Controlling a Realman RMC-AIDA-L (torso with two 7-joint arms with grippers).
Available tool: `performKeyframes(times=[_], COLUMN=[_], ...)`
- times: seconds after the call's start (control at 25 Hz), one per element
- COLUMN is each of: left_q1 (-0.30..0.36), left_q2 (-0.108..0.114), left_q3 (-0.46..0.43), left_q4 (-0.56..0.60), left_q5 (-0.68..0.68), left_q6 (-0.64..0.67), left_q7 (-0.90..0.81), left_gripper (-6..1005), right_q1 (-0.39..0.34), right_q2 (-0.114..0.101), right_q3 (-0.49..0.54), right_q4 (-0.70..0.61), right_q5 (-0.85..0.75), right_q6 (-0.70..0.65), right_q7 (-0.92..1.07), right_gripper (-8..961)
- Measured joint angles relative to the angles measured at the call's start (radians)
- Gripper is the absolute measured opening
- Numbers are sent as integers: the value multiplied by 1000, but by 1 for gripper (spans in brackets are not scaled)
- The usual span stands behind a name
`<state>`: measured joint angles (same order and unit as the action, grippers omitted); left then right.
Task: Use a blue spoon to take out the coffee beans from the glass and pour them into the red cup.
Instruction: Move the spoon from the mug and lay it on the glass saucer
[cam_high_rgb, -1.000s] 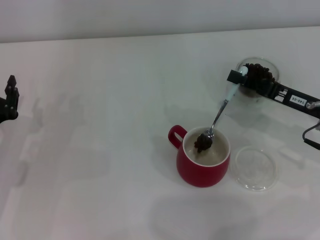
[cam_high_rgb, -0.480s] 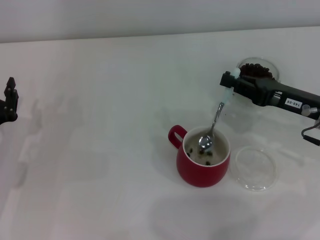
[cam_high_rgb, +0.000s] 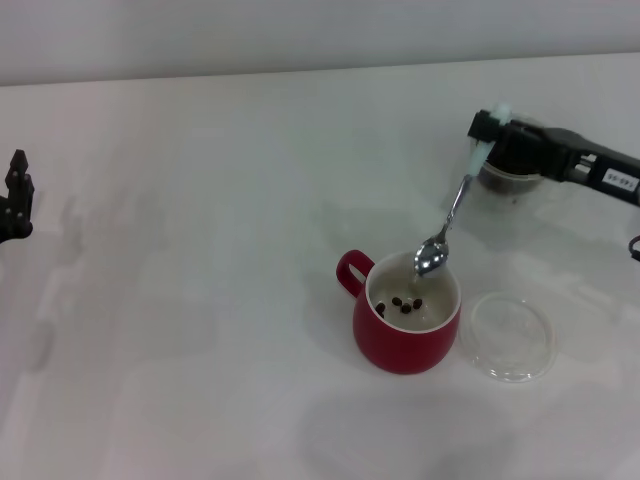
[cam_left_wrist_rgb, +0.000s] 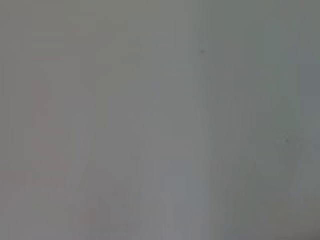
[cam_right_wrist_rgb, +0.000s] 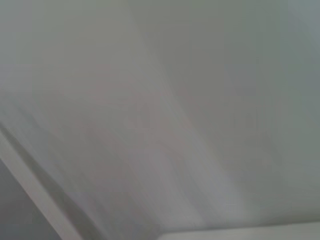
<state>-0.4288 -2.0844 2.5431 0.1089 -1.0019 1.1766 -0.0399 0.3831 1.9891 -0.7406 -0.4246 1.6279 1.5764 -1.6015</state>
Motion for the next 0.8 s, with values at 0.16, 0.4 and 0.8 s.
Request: performKeyframes(times=[0.16, 0.4, 0.8], left_q1=[-8, -18, -32], left_q2=[1, 1, 2], left_q3=[-1, -1, -1], left_q4=[0, -4, -1], left_q5=[-1, -1, -1], left_q6=[0, -1, -26], left_q7=[0, 0, 0], left_gripper=[379, 378, 378], right_q1=[-2, -28, -120], right_q2=[-13, -42, -81], right_q3=[50, 71, 78], right_q4=[3, 4, 3], right_q5=[1, 7, -2], right_q6=[17, 35, 58], right_q7=[85, 191, 89], right_gripper=[197, 198, 200])
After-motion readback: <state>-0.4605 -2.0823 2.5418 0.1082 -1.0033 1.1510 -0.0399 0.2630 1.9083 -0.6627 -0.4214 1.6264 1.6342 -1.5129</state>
